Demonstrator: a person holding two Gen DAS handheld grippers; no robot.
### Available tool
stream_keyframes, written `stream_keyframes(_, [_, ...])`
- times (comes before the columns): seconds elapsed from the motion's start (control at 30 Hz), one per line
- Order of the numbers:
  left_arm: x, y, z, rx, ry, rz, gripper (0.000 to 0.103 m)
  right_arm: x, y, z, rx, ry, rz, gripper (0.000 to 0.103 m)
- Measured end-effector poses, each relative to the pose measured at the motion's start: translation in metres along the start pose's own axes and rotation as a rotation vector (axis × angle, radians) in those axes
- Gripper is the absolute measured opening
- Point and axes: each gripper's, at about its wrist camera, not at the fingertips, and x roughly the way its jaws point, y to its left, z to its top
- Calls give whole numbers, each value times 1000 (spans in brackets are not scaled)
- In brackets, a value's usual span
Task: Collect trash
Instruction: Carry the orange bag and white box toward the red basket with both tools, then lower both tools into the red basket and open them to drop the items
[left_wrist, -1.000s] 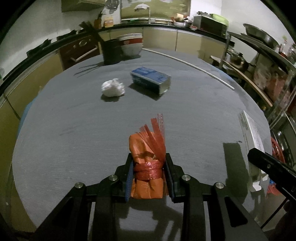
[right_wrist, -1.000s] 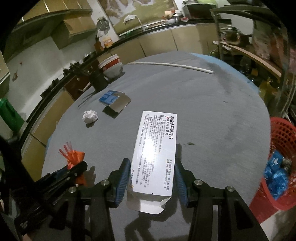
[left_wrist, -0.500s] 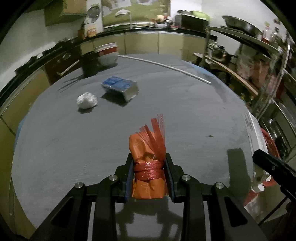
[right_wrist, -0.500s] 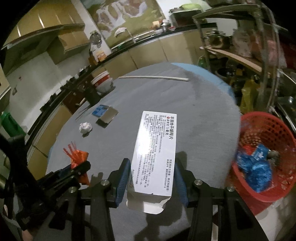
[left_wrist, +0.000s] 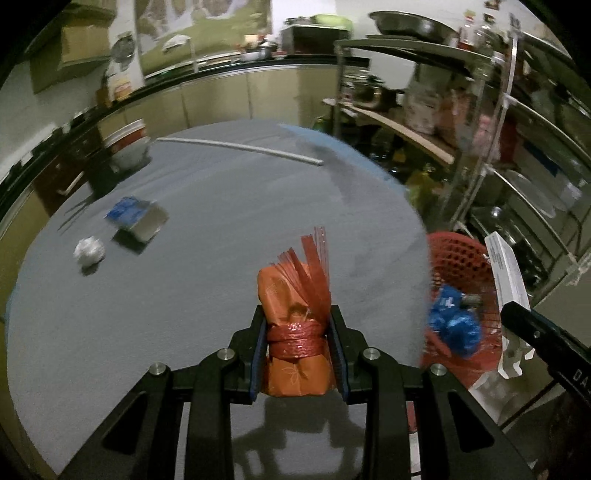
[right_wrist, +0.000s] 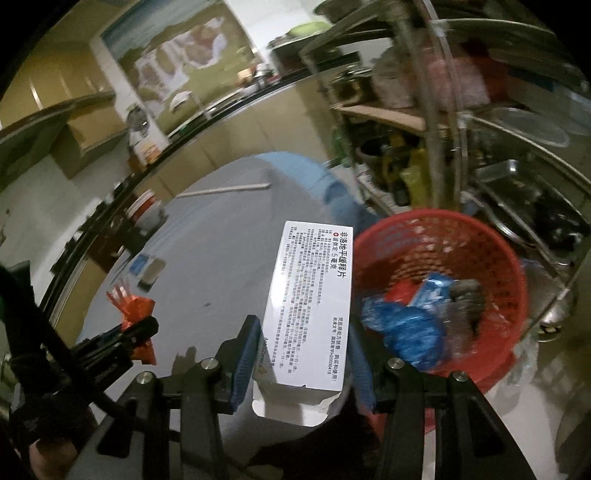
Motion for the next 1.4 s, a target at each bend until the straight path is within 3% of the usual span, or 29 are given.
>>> stream_keyframes(0.3, [8, -48, 14, 64, 7, -48, 32, -17, -52, 14, 62, -38, -71, 50])
stream_keyframes(0.77, [16, -84, 28, 110, 6, -84, 32, -15, -83, 27, 61, -57, -139, 50])
stream_keyframes(1.4, [37, -118, 37, 146, 28, -137, 32, 34, -119, 34, 49, 45, -190, 50])
